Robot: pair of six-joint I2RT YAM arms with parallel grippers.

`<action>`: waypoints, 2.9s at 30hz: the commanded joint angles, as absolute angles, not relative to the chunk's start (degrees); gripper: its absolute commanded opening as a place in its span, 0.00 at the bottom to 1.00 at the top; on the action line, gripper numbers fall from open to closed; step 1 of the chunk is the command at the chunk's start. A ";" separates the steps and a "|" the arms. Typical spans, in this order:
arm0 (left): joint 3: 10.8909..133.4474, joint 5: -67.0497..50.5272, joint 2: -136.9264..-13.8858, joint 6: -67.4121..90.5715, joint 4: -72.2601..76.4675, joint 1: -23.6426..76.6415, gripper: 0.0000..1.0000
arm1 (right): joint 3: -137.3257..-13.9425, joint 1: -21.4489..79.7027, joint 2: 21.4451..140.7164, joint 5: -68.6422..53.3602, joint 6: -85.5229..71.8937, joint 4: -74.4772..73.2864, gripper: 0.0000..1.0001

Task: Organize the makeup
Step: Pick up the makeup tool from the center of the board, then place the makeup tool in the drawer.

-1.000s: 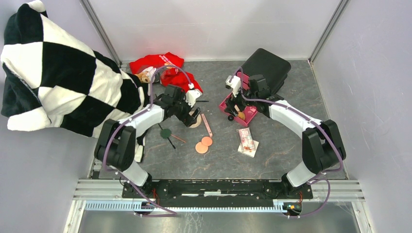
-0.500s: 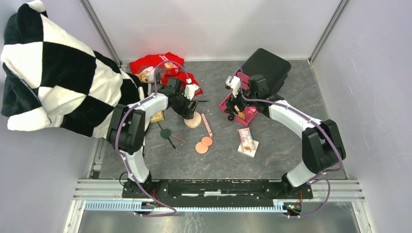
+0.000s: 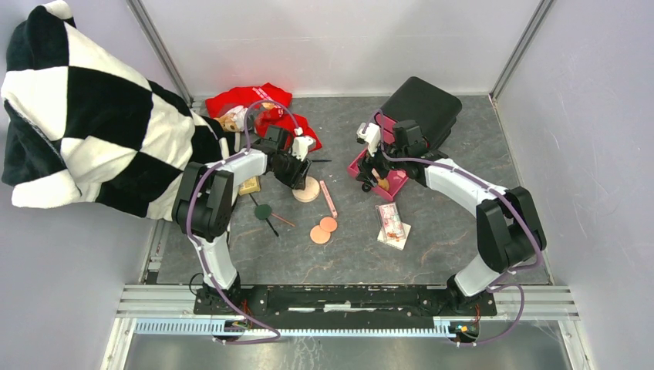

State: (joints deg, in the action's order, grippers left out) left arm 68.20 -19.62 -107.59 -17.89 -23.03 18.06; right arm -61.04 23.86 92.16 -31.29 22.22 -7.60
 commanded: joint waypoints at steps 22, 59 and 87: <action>60.59 -16.94 -96.97 -16.30 -16.52 17.54 0.02 | -61.47 23.72 92.97 -32.66 22.60 -6.50 0.76; 57.95 -23.78 -78.78 -18.33 -11.09 31.04 0.02 | -62.23 27.50 94.04 -43.13 3.34 1.05 0.78; 54.19 -20.83 -73.45 -16.35 -6.55 28.53 0.99 | -61.06 16.84 88.60 -26.45 11.95 -2.49 0.00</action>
State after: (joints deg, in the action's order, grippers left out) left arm 54.76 -21.02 -75.59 -16.95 -9.50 28.91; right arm -61.12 17.19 91.29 -35.86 8.08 -1.58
